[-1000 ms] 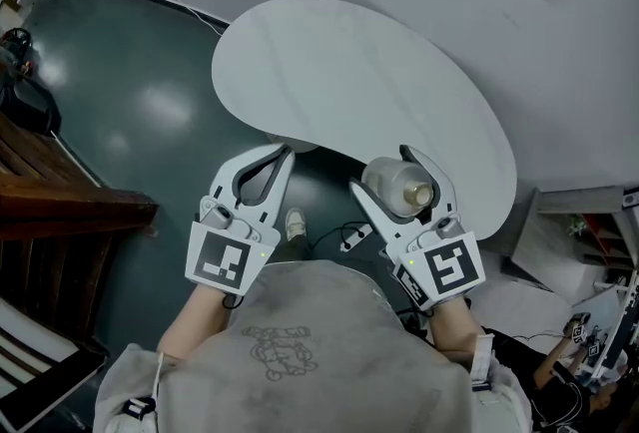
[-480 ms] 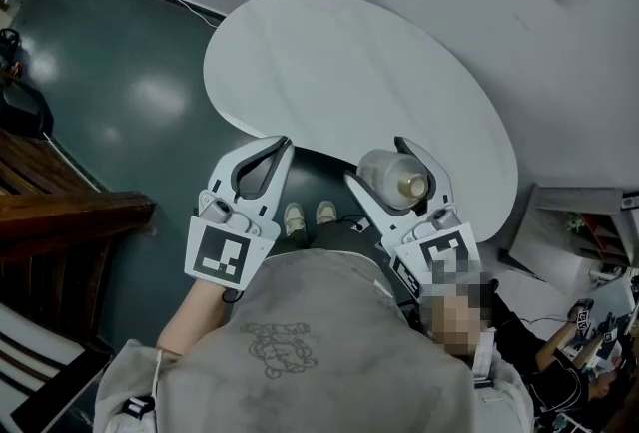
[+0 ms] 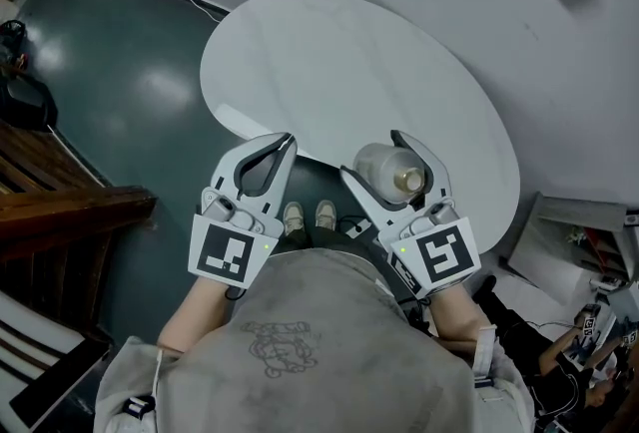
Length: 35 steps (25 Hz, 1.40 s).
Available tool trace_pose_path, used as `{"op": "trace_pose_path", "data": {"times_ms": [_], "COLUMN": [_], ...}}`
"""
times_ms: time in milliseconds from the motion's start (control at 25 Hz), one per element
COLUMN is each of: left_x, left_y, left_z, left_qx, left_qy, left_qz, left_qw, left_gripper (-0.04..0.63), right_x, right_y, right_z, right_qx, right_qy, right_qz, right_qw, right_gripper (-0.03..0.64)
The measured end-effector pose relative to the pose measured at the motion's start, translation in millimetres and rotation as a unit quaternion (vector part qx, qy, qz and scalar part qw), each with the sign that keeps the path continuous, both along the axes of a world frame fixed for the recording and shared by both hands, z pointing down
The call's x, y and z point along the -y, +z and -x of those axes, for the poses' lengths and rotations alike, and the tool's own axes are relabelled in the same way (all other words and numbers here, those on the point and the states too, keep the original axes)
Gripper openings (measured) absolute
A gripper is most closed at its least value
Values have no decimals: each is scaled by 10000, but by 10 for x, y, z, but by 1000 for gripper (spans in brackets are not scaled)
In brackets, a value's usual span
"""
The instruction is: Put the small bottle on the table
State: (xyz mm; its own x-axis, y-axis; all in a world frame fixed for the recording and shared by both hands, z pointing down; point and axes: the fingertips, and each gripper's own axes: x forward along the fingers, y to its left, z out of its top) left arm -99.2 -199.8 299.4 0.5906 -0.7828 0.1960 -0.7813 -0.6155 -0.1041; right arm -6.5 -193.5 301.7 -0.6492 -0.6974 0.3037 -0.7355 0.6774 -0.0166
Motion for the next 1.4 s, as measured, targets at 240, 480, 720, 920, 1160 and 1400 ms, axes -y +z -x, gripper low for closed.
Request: {"op": "trace_pose_path", "data": {"times_ms": [240,480,720,920,1160,1400], "left_x": [290,721,1126,1354,1600,1714], "left_y": [61,240,571,870,1355,1833], "left_z": [-168,-260,-307,-288,-283,-336], "left_qx": [50,57,121,61,27,115], "left_qy": [-106,-300,-467,-647,-733,-572], "left_qz": [-82,-112,-101,-90,231,596], "left_qw": [9999,9995,9988,9978,9970,9965], "left_gripper": [18,18,18,18,18,18], "right_x": [340,775,1228,1492,1767,1822], "right_y": [44,288,703,1124,1773,2318], "right_z": [-84,-131,-148,-110,-56,60], "right_qx": [-123,-176,-283,-366,-651,-883], "right_qy": [-134,-114,18,27,67,-1], "right_qz": [-105,-6,246,538,854,1069], "right_qw": [9998,9998,9993,9979,9942,9903], "right_gripper": [337,337,337,337,337,337]}}
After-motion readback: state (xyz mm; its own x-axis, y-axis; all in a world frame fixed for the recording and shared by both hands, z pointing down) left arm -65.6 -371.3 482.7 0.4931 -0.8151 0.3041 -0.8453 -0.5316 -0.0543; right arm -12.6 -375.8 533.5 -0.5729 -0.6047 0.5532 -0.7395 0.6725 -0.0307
